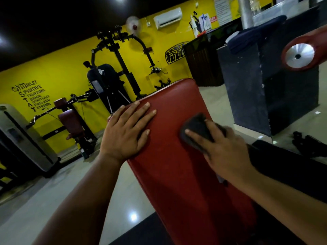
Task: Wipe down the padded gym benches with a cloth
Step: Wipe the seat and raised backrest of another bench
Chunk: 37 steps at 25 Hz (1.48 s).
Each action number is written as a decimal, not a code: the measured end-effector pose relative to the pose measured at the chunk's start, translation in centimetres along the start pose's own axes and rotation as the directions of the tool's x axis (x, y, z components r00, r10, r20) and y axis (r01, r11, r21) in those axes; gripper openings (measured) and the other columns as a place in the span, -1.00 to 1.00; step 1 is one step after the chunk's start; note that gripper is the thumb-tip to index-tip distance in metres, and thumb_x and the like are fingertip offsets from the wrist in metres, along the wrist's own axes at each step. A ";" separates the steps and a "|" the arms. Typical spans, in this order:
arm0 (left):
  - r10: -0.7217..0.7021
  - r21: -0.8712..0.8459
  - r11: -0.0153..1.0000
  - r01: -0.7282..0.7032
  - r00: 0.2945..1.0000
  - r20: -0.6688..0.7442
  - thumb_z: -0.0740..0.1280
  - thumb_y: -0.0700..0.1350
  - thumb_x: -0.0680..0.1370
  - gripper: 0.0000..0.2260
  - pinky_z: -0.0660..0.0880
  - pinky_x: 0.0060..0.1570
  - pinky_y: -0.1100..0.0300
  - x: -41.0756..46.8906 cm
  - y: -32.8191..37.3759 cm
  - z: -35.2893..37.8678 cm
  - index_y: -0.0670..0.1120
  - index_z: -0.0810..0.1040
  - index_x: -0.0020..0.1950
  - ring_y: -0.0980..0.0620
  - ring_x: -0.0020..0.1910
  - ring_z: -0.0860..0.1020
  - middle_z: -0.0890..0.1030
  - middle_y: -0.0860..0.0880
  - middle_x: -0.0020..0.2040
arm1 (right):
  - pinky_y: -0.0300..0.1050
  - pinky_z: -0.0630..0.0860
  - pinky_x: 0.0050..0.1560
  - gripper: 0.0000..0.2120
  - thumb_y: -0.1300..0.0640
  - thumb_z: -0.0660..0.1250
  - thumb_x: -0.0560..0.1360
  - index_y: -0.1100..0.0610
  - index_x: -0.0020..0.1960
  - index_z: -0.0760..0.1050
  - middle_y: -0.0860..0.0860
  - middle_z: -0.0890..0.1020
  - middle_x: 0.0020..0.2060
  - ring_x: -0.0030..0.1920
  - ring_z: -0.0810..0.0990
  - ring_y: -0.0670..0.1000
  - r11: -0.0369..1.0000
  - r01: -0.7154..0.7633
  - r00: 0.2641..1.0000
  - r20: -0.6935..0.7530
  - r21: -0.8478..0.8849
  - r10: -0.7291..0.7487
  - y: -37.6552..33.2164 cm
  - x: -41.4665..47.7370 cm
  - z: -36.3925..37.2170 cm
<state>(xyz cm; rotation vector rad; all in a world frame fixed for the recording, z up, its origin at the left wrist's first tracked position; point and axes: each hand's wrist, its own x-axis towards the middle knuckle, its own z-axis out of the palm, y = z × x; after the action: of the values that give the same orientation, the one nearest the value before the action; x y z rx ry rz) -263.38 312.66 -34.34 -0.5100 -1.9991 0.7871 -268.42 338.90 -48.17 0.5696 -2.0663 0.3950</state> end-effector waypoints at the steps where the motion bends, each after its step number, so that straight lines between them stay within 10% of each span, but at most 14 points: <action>1: 0.004 0.014 1.000 -0.004 1.000 -0.004 0.10 0.06 0.65 -0.56 0.19 0.47 -0.07 -0.1 0.1 0.0 0.00 0.35 0.52 -0.06 0.50 0.30 0.37 -0.04 0.50 | 0.15 0.56 -0.25 -0.16 0.08 0.48 0.31 -0.21 0.49 0.19 0.22 0.43 0.34 0.00 0.51 0.36 0.997 -0.075 0.997 0.023 0.011 0.075 1.1 0.0 -0.1; 8: -0.027 -0.010 1.000 0.026 0.999 -0.038 0.11 0.05 0.65 -0.58 0.22 0.44 -0.04 -0.4 0.4 0.3 0.00 0.39 0.49 -0.05 0.49 0.31 0.41 -0.03 0.47 | 0.19 0.57 -0.14 -0.02 0.06 0.59 0.24 -0.14 0.53 0.17 0.26 0.37 0.34 0.08 0.45 0.32 0.893 -0.418 0.908 0.106 0.166 0.405 -3.3 -3.5 0.8; 22: 0.067 0.067 0.996 -0.063 0.997 -0.045 0.10 0.03 0.66 -0.58 0.27 0.38 -0.15 0.0 0.0 0.3 0.01 0.33 0.51 -0.15 0.46 0.33 0.41 -0.07 0.47 | 0.19 0.54 -0.19 -0.46 0.06 0.06 0.50 -0.23 0.46 0.27 0.08 0.40 0.37 0.04 0.56 0.29 0.928 0.344 0.933 0.063 0.143 -0.355 -11.3 -3.3 -0.2; 26: 0.516 0.170 0.841 -0.514 0.856 0.038 0.08 0.04 0.65 -0.53 0.12 0.44 -0.04 1.3 -0.2 -0.9 0.09 0.15 0.57 -0.06 0.48 0.27 0.26 0.02 0.54 | 0.16 0.53 -0.27 -0.49 -0.01 0.22 0.43 -0.29 0.36 0.39 0.06 0.48 0.30 -0.02 0.58 0.27 0.972 0.085 0.985 0.127 0.218 -0.114 -12.2 -3.3 -0.7; 31: 0.561 0.077 0.824 -0.561 0.827 0.032 0.14 0.04 0.57 -0.48 0.03 0.48 -0.01 6.0 1.1 -1.6 0.09 0.20 0.55 -0.07 0.50 0.25 0.25 0.01 0.55 | -0.08 0.57 -0.36 -0.57 -0.35 0.37 0.35 -0.13 0.09 0.63 0.11 0.69 -0.17 -0.39 0.61 0.09 0.848 -0.191 0.945 0.327 0.495 0.022 -16.4 -3.6 0.7; 37: 0.499 -0.084 0.867 -0.491 0.851 0.167 0.19 0.18 0.55 -0.47 0.06 0.50 -0.13 4.9 4.3 2.0 0.13 0.31 0.53 -0.06 0.51 0.27 0.36 0.01 0.51 | -0.06 0.56 -0.20 -0.51 -0.38 0.24 0.36 -0.27 0.25 0.49 0.07 0.55 0.04 -0.20 0.54 0.11 0.932 0.092 0.952 0.244 0.350 -0.185 -12.6 -4.5 0.8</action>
<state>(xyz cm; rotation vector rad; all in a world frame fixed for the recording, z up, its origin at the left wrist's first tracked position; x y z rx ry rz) -267.38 318.09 -35.24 -1.0384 -2.0778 1.1448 -260.11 329.01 -51.73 1.0214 -2.2165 0.6199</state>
